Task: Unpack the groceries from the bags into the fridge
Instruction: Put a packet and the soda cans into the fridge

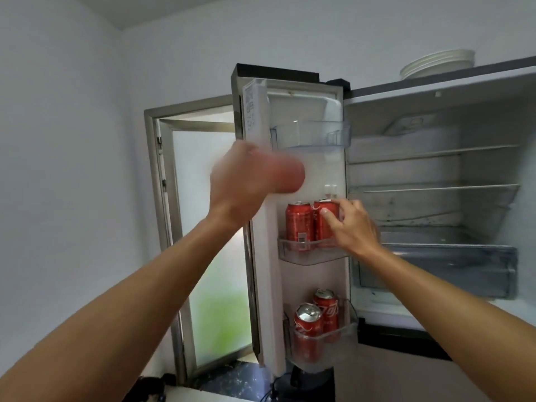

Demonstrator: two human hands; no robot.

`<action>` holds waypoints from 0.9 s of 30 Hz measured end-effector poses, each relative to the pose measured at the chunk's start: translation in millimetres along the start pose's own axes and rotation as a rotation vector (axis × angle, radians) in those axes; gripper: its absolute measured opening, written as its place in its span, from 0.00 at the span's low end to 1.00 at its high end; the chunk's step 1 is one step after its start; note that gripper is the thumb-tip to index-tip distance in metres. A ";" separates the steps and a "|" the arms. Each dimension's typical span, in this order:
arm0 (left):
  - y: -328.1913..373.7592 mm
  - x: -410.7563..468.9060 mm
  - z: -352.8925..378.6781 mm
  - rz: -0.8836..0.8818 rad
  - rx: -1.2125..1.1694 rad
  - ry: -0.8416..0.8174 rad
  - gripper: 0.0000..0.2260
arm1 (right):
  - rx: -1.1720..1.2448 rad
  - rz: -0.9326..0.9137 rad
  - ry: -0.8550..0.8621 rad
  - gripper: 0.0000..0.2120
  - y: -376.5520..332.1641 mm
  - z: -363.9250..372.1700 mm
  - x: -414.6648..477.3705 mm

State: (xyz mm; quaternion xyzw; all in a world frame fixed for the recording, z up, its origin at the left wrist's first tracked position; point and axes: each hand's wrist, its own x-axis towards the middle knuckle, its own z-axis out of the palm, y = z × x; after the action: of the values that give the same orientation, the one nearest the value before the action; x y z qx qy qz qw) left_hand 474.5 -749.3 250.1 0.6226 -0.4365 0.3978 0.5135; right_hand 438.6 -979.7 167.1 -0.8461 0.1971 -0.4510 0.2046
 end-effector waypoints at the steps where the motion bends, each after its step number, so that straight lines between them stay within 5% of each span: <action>1: 10.1 22.4 4.0 0.039 -0.026 0.061 0.17 | -0.013 0.004 -0.013 0.24 4.4 -0.5 -3.7; 6: 43.1 109.9 38.8 0.173 0.059 0.080 0.21 | -0.117 0.038 -0.141 0.23 20.5 -8.8 -18.3; 15: 18.4 146.2 104.2 -0.055 0.162 -0.175 0.20 | -0.253 -0.047 -0.228 0.24 35.0 -14.8 -19.2; 27: -5.4 152.9 131.8 -0.127 0.493 -0.215 0.17 | -0.218 -0.234 -0.147 0.23 58.8 12.9 -18.7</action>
State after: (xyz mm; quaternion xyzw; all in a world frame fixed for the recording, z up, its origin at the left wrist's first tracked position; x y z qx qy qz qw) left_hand 532.1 -899.5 372.2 0.7935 -0.3386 0.3908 0.3209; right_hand 431.1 -1017.1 117.0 -0.9111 0.1295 -0.3846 0.0717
